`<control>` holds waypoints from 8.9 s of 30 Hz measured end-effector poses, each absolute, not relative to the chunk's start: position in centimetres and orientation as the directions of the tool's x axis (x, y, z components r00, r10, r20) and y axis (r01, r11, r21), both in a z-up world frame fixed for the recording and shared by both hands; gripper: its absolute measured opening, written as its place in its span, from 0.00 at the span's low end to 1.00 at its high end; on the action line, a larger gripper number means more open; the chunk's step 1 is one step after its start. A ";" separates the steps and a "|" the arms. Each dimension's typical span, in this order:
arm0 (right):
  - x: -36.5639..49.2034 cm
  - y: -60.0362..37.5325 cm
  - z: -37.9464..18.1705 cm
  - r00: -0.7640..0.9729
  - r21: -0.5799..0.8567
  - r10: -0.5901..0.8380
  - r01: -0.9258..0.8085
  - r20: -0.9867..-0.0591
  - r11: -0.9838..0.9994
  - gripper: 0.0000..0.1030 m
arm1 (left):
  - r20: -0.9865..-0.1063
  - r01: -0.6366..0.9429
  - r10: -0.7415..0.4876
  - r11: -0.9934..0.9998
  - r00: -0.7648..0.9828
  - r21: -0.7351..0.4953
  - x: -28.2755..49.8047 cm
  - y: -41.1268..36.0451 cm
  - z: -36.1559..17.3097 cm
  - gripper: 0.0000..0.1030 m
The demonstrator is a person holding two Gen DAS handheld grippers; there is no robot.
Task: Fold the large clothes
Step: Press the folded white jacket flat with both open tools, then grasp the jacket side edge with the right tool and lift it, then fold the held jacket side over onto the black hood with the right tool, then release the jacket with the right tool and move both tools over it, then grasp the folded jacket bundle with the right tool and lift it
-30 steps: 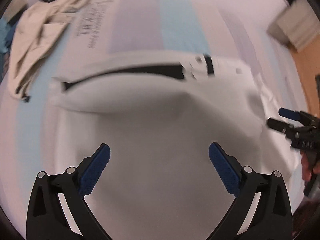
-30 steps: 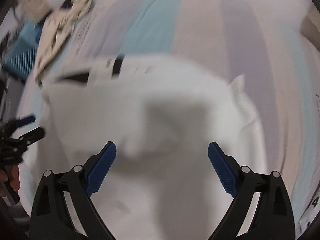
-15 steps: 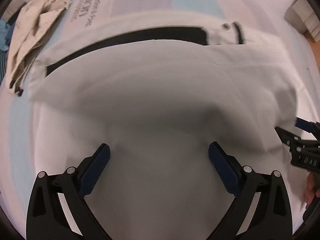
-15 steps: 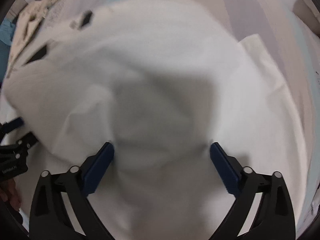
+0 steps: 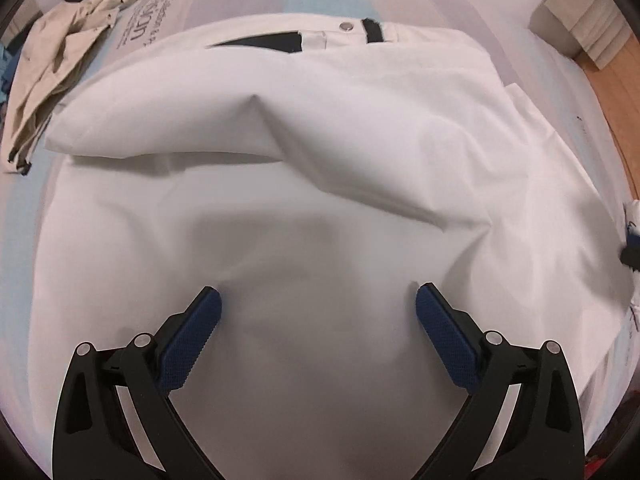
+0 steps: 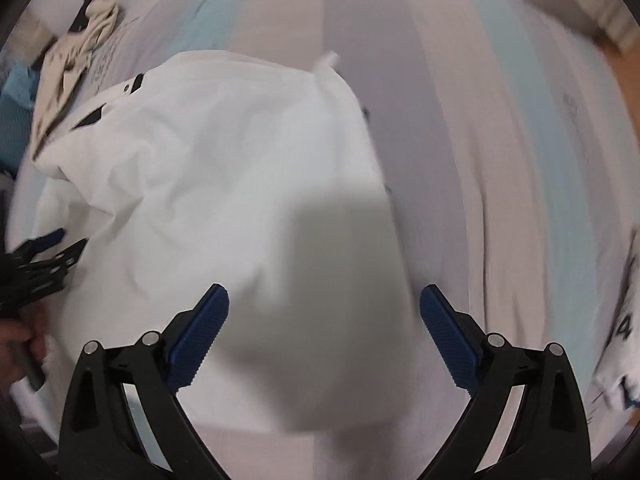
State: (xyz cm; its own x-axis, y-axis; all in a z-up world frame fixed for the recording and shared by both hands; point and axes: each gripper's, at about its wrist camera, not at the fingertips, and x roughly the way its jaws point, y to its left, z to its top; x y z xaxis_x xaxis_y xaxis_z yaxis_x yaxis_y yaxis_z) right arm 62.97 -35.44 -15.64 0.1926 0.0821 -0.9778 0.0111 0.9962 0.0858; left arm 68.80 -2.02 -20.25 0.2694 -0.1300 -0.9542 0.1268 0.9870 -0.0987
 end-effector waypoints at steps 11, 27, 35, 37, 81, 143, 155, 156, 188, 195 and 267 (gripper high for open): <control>64.0 -41.3 -23.5 0.084 0.514 0.508 0.206 -0.857 0.833 0.91 | -0.972 0.100 -0.117 0.990 0.203 -0.098 70.2 -1.9 -21.2 0.95; 65.9 -40.4 -26.2 0.006 0.638 0.642 0.123 -0.766 0.760 0.92 | -0.983 0.080 -0.105 0.992 0.150 -0.094 72.4 -1.7 -21.9 0.95; 66.6 -37.3 -26.3 -0.031 0.541 0.545 0.090 -0.838 0.836 0.68 | -0.981 0.091 -0.106 0.992 0.163 -0.092 72.9 -1.5 -22.1 0.95; 66.5 -37.2 -26.3 -0.036 0.516 0.521 0.086 -0.853 0.852 0.59 | -0.980 0.092 -0.107 0.991 0.166 -0.093 72.2 -1.4 -22.2 0.95; 66.5 -32.6 -16.1 0.065 0.382 0.378 0.081 -0.924 0.921 0.10 | -0.975 0.108 -0.091 0.992 0.202 -0.070 69.9 0.8 -23.6 0.95; 66.0 16.8 -17.5 0.145 -0.057 -0.021 -0.247 -0.989 0.967 0.12 | -0.971 -0.042 -0.098 0.993 0.217 -0.109 59.4 40.1 -13.7 0.94; 64.8 20.5 -20.9 0.242 -0.206 -0.138 -0.282 -0.960 0.937 0.18 | -0.972 -0.080 -0.109 0.989 0.207 -0.128 58.7 42.4 -15.9 0.94; 64.7 20.7 -21.1 0.250 -0.217 -0.146 -0.286 -0.957 0.933 0.18 | -0.972 -0.081 -0.110 0.988 0.207 -0.129 58.5 42.5 -16.1 0.94; 57.3 20.0 -11.6 0.307 0.009 0.140 -0.390 -0.941 0.921 0.91 | -0.957 -0.183 -0.072 0.975 0.280 -0.126 52.1 43.6 -10.8 0.94; 57.2 14.2 -5.6 0.344 0.066 0.195 -0.354 -0.919 0.933 0.93 | -0.948 -0.112 -0.150 0.976 0.279 -0.187 53.6 40.4 -8.7 0.94; 72.8 -5.8 -19.8 -0.016 0.654 0.665 -0.199 -0.747 0.730 0.75 | -0.841 0.021 -0.540 0.842 0.037 -0.540 69.7 24.7 -24.6 0.59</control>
State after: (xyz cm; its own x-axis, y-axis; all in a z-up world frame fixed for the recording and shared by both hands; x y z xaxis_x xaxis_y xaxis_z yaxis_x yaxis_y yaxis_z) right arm 72.77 -5.84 -19.76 -0.0159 0.6648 -0.7469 -0.1987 0.7299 0.6540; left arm 69.69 24.70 -24.61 0.0372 -0.5401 -0.8408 0.0214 0.8416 -0.5397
